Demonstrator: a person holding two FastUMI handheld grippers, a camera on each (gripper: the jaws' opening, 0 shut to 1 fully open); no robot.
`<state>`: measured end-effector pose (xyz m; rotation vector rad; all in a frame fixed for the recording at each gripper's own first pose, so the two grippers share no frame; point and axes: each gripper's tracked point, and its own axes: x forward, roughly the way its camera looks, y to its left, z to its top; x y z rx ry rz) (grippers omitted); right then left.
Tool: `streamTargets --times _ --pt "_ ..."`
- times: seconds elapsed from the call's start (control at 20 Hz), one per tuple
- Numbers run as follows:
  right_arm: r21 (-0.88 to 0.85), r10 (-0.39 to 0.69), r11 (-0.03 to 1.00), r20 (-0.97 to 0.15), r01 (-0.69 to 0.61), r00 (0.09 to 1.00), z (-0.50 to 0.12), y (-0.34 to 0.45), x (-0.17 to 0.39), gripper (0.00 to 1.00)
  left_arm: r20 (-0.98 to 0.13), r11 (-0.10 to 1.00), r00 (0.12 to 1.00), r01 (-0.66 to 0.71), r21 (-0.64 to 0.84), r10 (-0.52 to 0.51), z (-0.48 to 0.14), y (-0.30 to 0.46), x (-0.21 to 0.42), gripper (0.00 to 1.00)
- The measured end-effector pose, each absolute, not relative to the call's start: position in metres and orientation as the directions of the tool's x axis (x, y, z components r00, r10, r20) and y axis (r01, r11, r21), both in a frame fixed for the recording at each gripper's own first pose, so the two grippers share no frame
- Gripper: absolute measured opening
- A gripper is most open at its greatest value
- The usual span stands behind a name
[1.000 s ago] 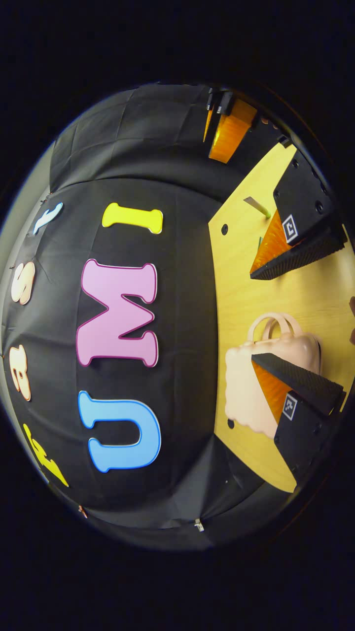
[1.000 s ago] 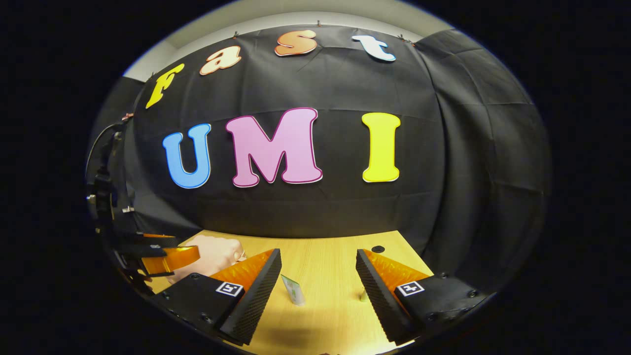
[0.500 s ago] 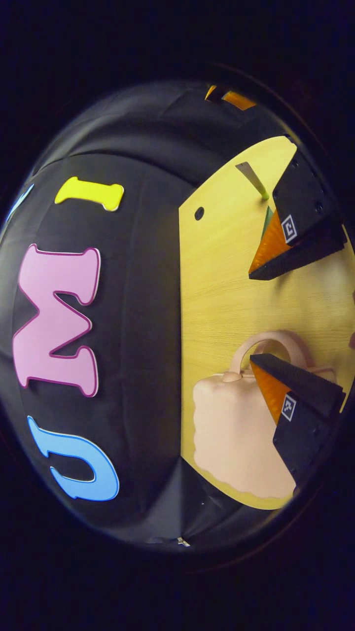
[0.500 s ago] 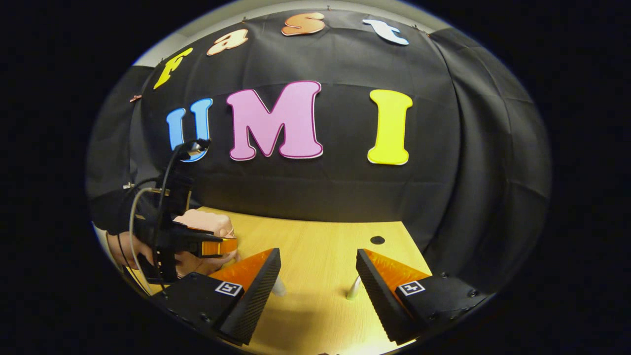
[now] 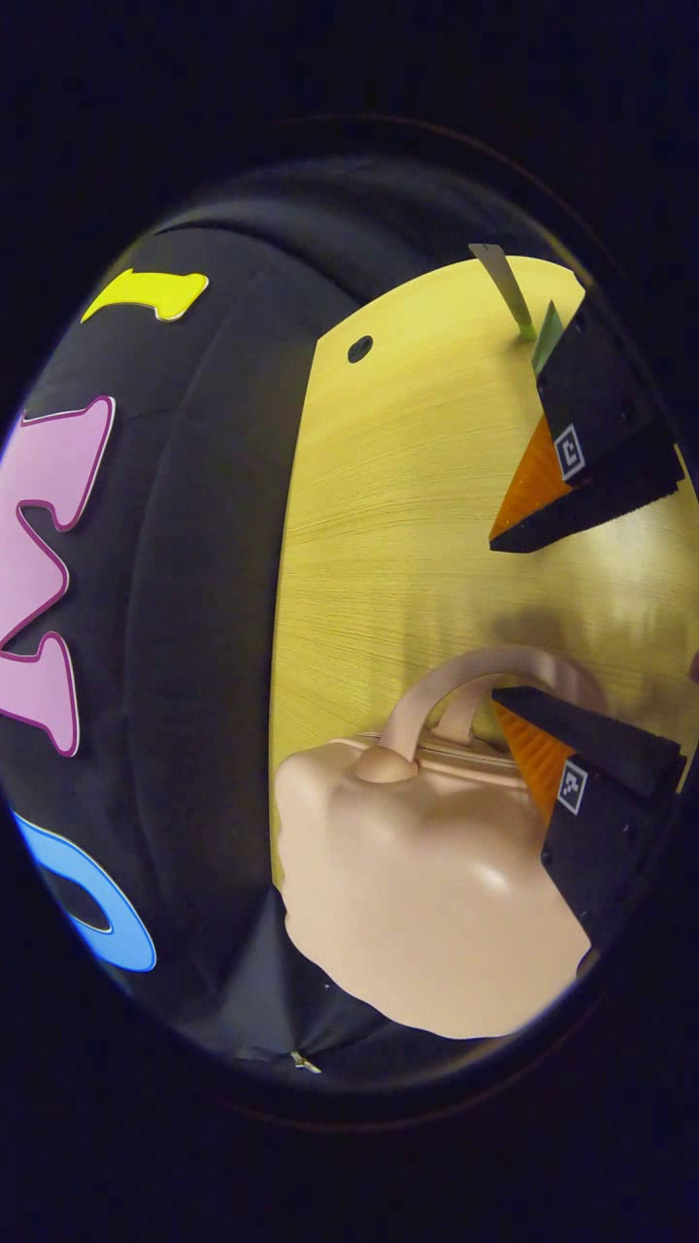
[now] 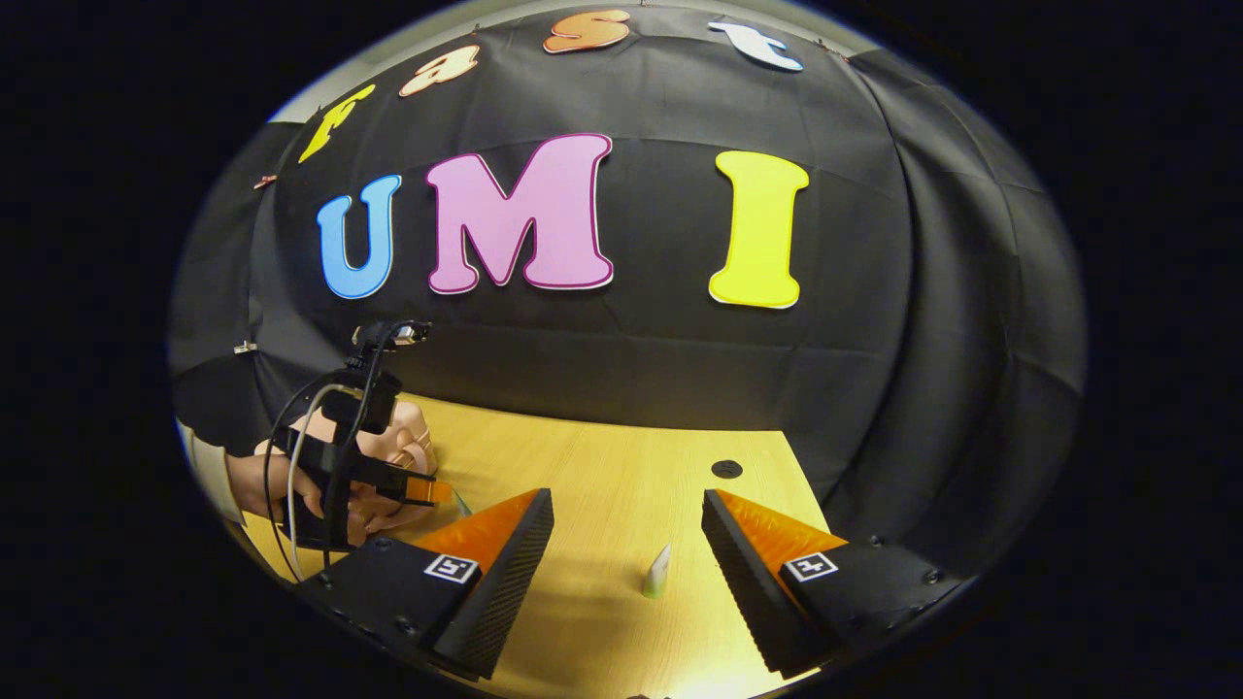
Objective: First open the suitcase, pack the skin care products into it, and then close the suitcase.
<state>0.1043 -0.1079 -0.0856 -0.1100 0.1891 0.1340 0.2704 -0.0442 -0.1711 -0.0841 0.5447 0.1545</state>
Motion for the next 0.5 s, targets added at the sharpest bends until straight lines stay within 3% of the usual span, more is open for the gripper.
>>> streamTargets --times 0.1,0.3,0.35,0.4,0.5 --pt "-0.100 0.124 0.984 -0.200 -0.146 0.972 -0.088 -0.107 0.100 0.98 -0.556 0.985 0.821 -0.173 -0.023 0.131 -0.183 -0.042 0.276 0.82" --pt "-0.086 0.142 0.982 -0.232 -0.166 0.962 -0.097 -0.102 0.090 0.98 -0.600 0.968 0.771 -0.248 0.028 0.215 -0.200 -0.015 0.279 0.50" --pt "-0.088 0.144 0.982 -0.236 -0.168 0.961 -0.098 -0.100 0.088 0.98 -0.606 0.971 0.773 -0.239 -0.004 0.188 -0.198 -0.019 0.280 0.19" --pt "-0.090 0.145 0.981 -0.241 -0.170 0.960 -0.098 -0.099 0.087 0.98 -0.600 0.976 0.783 -0.216 -0.018 0.162 -0.193 -0.022 0.279 0.22" --pt "-0.084 0.144 0.982 -0.240 -0.169 0.960 -0.096 -0.097 0.087 0.98 -0.581 0.988 0.807 -0.149 -0.028 0.106 -0.176 -0.031 0.277 0.16"
